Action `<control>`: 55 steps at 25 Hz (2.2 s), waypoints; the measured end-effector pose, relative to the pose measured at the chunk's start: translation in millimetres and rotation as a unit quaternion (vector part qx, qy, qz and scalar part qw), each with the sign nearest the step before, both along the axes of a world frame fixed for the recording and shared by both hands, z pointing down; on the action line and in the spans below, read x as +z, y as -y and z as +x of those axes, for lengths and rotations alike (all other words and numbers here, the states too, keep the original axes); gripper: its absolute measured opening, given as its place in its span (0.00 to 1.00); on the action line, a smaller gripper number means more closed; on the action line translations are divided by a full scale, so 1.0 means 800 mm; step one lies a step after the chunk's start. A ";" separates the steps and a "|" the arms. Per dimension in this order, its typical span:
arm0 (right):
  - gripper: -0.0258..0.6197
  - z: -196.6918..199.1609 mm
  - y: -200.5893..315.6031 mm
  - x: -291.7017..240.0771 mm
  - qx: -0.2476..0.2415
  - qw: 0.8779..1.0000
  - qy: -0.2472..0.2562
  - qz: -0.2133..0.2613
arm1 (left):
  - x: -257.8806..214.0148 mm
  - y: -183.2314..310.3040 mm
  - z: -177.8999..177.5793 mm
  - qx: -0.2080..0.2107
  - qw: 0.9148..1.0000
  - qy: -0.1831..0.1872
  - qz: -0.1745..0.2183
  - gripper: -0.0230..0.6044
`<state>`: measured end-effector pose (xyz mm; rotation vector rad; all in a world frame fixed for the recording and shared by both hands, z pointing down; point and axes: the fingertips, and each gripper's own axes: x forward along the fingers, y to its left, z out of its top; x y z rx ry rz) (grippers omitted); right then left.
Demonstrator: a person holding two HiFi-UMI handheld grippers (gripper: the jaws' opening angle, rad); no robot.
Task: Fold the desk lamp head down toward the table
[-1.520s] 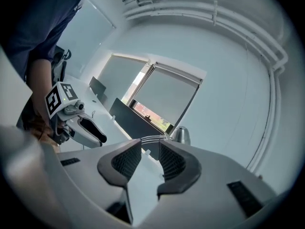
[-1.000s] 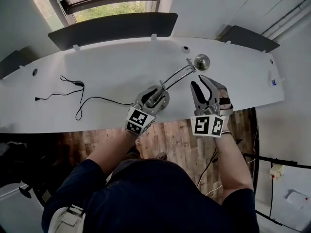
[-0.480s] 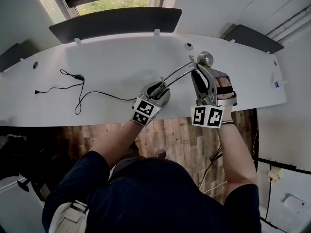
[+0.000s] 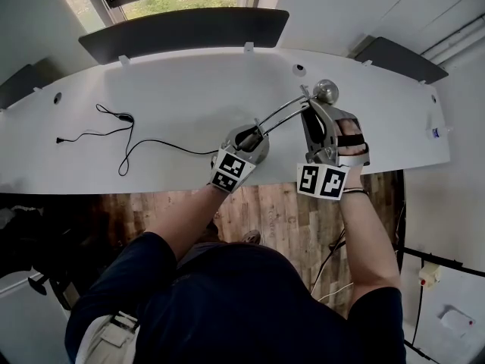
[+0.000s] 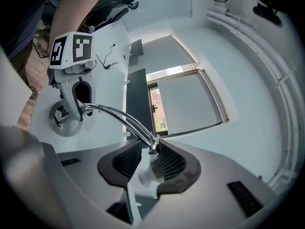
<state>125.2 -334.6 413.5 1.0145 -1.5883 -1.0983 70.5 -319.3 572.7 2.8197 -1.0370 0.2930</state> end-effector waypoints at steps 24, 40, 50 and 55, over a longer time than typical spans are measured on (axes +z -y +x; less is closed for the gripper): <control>0.19 0.073 0.031 0.137 0.102 0.946 0.278 -0.134 | 0.000 0.000 0.002 0.001 1.000 -0.002 -0.001 0.25; 0.13 0.044 0.021 0.253 0.129 0.899 0.355 -0.222 | 0.006 0.001 0.003 -0.002 1.000 0.019 -0.002 0.25; 0.13 0.028 0.016 0.276 0.148 0.865 0.413 -0.244 | 0.009 0.003 0.004 0.001 0.999 0.037 -0.004 0.25; 0.13 0.026 0.014 0.278 0.149 0.861 0.414 -0.256 | 0.006 0.000 0.005 -0.003 0.999 0.045 -0.016 0.25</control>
